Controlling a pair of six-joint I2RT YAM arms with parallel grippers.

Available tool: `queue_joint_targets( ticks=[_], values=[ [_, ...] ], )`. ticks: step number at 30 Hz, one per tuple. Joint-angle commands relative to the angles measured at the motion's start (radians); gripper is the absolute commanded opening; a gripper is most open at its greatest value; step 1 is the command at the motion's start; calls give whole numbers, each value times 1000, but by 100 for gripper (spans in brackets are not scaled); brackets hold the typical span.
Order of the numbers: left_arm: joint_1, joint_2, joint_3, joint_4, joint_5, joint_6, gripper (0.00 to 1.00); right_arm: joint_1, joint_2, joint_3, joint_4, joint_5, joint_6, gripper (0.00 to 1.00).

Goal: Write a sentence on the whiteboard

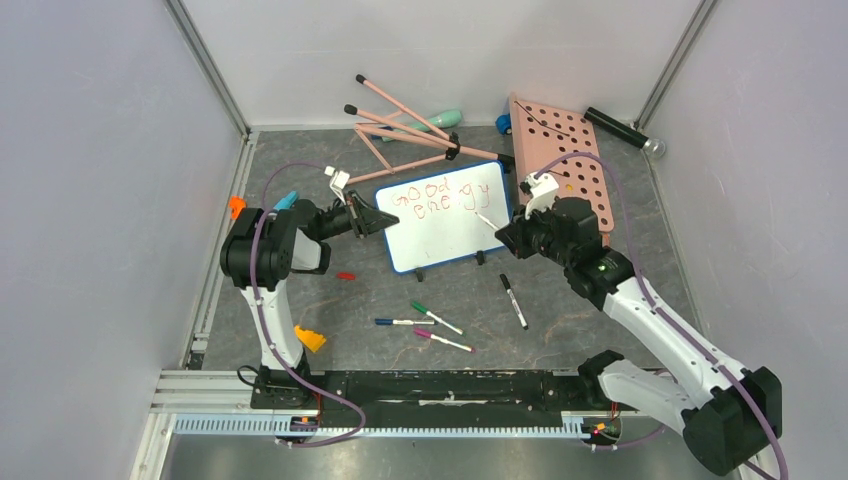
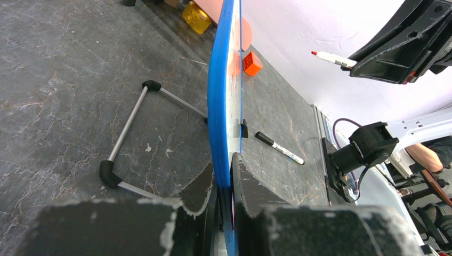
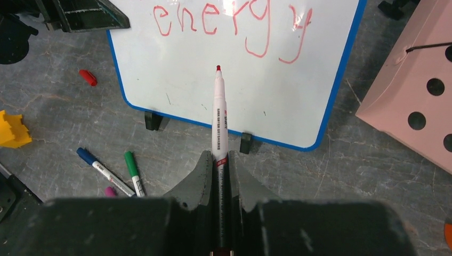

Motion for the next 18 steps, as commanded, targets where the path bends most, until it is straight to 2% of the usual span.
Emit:
queue_joint_targets(
  ticks=[1, 3, 8, 14, 18],
  values=[
    [-5, 19, 10, 57, -57, 92, 2, 2, -48, -27, 27, -16, 24, 0],
    [-14, 6, 2, 57, -39, 144, 2, 2, -66, -53, 41, -36, 42, 0],
    [-15, -20, -15, 57, -54, 152, 2, 4, -88, -98, 50, -57, 77, 0],
    [-17, 18, 41, 57, -14, 101, 2, 41, -93, -145, 67, -12, 165, 0],
    [-18, 15, 36, 57, -15, 108, 2, 114, -97, -159, 92, 49, 183, 0]
  ],
)
